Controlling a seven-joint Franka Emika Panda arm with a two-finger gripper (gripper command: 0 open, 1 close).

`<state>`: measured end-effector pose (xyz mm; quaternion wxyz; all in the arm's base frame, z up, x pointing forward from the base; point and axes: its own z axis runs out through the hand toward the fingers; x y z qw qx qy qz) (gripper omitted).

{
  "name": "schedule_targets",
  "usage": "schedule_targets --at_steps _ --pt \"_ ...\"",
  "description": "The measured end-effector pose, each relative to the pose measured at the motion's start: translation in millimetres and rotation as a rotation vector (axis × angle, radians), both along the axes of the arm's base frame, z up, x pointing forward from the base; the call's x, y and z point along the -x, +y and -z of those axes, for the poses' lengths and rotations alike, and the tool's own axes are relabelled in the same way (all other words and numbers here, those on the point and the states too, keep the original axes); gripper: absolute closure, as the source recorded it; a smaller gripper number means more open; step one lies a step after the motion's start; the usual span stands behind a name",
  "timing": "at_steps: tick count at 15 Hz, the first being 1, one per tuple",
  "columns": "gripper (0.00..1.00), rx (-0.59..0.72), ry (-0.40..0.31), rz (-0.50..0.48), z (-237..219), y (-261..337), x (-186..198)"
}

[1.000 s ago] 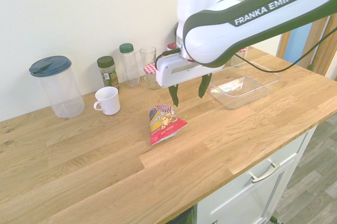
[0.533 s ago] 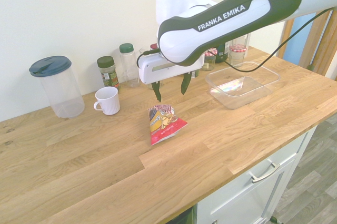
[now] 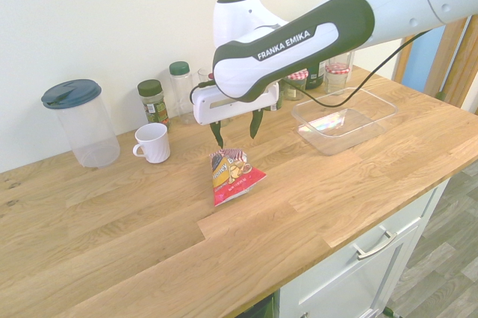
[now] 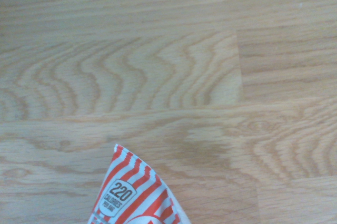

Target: Put the chip bag into the container

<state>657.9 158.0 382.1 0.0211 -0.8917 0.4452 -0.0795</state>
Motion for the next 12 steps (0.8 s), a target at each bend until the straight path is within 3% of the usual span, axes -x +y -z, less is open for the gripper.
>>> schedule_targets --at_steps 4,5,12 --pt "0.00 0.000 0.019 0.012 14 -5 -3" --pt "1.00 -0.001 0.019 0.011 14 -4 -3" --pt "1.00 0.006 0.038 -0.008 27 29 9"
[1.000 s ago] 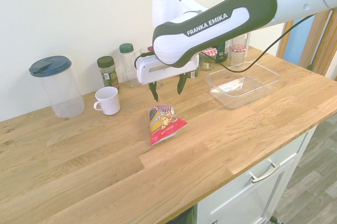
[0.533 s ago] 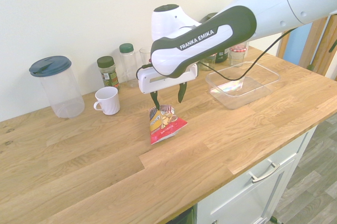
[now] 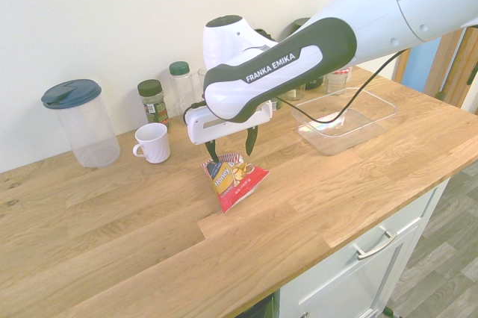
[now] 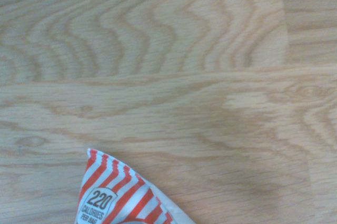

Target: Put the chip bag into the container

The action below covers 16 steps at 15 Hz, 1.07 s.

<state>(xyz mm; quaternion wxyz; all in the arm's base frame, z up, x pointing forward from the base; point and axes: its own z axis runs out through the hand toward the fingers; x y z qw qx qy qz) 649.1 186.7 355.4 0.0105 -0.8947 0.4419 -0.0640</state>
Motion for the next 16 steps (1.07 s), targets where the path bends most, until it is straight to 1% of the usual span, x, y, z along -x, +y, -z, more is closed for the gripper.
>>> schedule_targets --at_steps 16 --pt "1.00 0.003 0.002 0.035 6 -13 5"
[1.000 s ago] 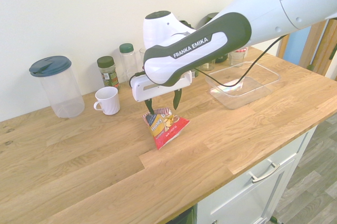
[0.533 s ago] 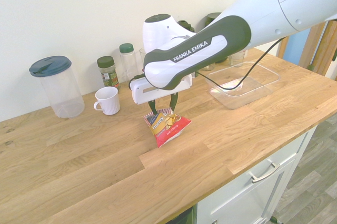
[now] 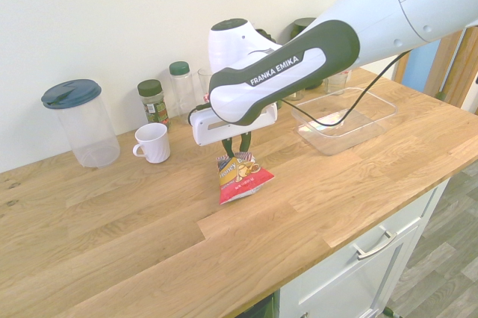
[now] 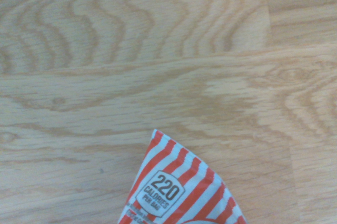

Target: Put the chip bag into the container

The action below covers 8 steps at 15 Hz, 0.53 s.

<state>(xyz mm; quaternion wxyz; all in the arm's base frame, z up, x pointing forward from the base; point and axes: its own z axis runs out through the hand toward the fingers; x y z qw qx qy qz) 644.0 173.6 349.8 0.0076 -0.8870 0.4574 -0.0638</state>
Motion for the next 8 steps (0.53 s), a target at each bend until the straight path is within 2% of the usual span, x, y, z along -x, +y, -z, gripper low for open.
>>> schedule_targets --at_steps 5,8 --pt "1.00 -0.006 -0.005 -0.012 -8 2 12" --pt "1.00 -0.026 -0.024 -0.027 -28 9 24"
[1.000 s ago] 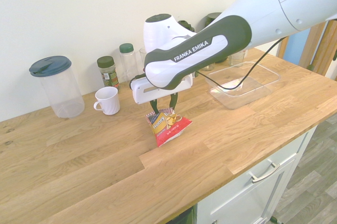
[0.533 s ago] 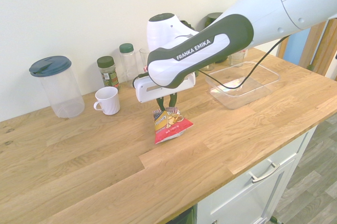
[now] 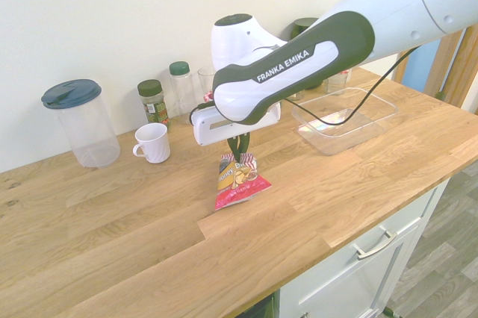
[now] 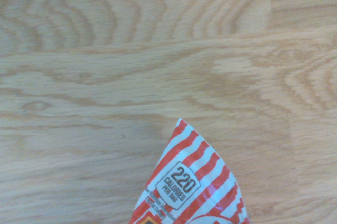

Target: Put the chip bag into the container

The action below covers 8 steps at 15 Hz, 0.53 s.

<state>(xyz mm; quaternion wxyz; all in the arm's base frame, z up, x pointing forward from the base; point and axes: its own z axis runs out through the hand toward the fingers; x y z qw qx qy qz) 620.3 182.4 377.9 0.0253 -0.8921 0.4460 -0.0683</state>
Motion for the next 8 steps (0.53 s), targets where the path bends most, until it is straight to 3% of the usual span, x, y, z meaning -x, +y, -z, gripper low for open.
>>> schedule_targets --at_steps 8 --pt "1.00 -0.050 -0.113 -0.009 -101 -20 54"
